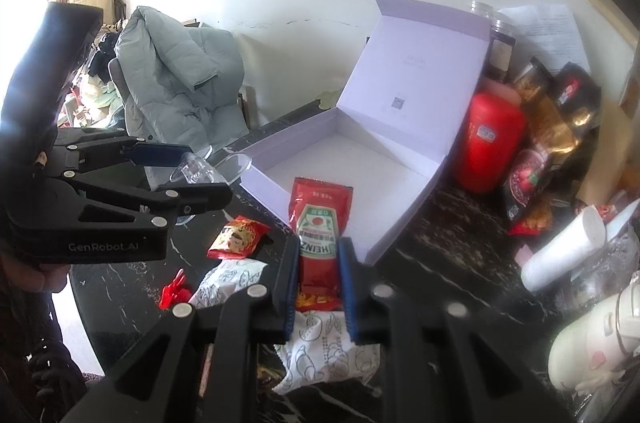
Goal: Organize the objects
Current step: 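Carry the airplane toy and ketchup packet with both grippers into the lavender box, then open the left gripper releasing the airplane toy while the right gripper releases the ketchup packet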
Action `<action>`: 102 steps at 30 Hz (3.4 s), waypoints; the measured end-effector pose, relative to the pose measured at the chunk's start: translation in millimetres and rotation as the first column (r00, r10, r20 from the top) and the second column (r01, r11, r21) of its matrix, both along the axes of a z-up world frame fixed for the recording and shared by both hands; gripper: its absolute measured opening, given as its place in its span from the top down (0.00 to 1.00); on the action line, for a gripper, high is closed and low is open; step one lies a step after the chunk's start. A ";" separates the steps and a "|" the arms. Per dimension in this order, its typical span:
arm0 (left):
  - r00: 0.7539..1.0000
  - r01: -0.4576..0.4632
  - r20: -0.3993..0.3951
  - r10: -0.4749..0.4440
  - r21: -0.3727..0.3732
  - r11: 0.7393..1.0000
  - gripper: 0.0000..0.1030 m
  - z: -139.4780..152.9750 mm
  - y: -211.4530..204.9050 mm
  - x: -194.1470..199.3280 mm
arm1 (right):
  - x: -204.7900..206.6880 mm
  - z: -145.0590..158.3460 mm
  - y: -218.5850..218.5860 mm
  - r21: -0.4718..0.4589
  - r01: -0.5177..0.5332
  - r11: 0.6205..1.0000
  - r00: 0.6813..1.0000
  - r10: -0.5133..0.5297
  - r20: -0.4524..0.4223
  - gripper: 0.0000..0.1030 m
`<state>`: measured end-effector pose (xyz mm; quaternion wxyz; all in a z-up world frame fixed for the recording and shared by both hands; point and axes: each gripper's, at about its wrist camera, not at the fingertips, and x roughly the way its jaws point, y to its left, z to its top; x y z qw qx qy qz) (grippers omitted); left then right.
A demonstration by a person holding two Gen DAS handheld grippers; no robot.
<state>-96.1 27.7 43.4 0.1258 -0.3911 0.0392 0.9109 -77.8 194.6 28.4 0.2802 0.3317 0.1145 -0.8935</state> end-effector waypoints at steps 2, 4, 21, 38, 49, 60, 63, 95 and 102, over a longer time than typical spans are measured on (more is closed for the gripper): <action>1.000 0.006 0.004 -0.006 0.000 1.000 0.43 -1.7 -0.1 -8.2 | -6.9 -1.2 -2.0 0.004 0.001 1.000 1.000 -0.001 0.004 0.83; 1.000 0.011 0.009 -0.011 -0.002 1.000 0.43 -4.5 -0.3 -18.1 | -15.0 -3.3 -4.9 0.010 0.000 1.000 1.000 0.000 0.013 0.83; 0.997 0.033 0.076 -0.032 -0.017 0.999 0.43 -29.0 -1.5 -102.3 | -95.7 -22.4 -30.4 0.037 -0.052 0.998 0.998 0.050 0.046 0.83; 0.992 0.053 0.116 -0.047 -0.043 0.998 0.43 -40.8 3.8 -187.2 | -182.3 -32.5 -47.3 0.053 -0.064 0.997 0.993 0.058 0.102 0.82; 0.982 0.068 0.179 -0.051 -0.091 0.993 0.43 -61.1 11.7 -236.8 | -226.1 -50.3 -55.2 0.060 -0.052 0.997 0.984 0.041 0.172 0.82; 0.974 0.054 0.225 -0.024 -0.125 0.991 0.43 -79.8 9.4 -258.7 | -244.8 -73.1 -65.3 0.096 -0.043 0.994 0.978 0.023 0.206 0.82; 0.971 0.062 0.236 -0.033 -0.115 0.991 0.43 -82.8 10.7 -260.0 | -246.5 -78.3 -66.1 0.098 -0.048 0.994 0.976 0.026 0.215 0.82; 0.958 0.060 0.286 -0.031 -0.092 0.994 0.30 -100.5 11.9 -266.8 | -258.4 -100.0 -51.4 0.152 0.036 0.988 0.964 -0.075 0.256 0.54; 0.968 0.019 0.250 0.004 -0.089 0.996 0.27 -81.1 3.3 -263.5 | -251.0 -76.6 -44.2 0.133 0.067 0.989 0.970 -0.096 0.223 0.51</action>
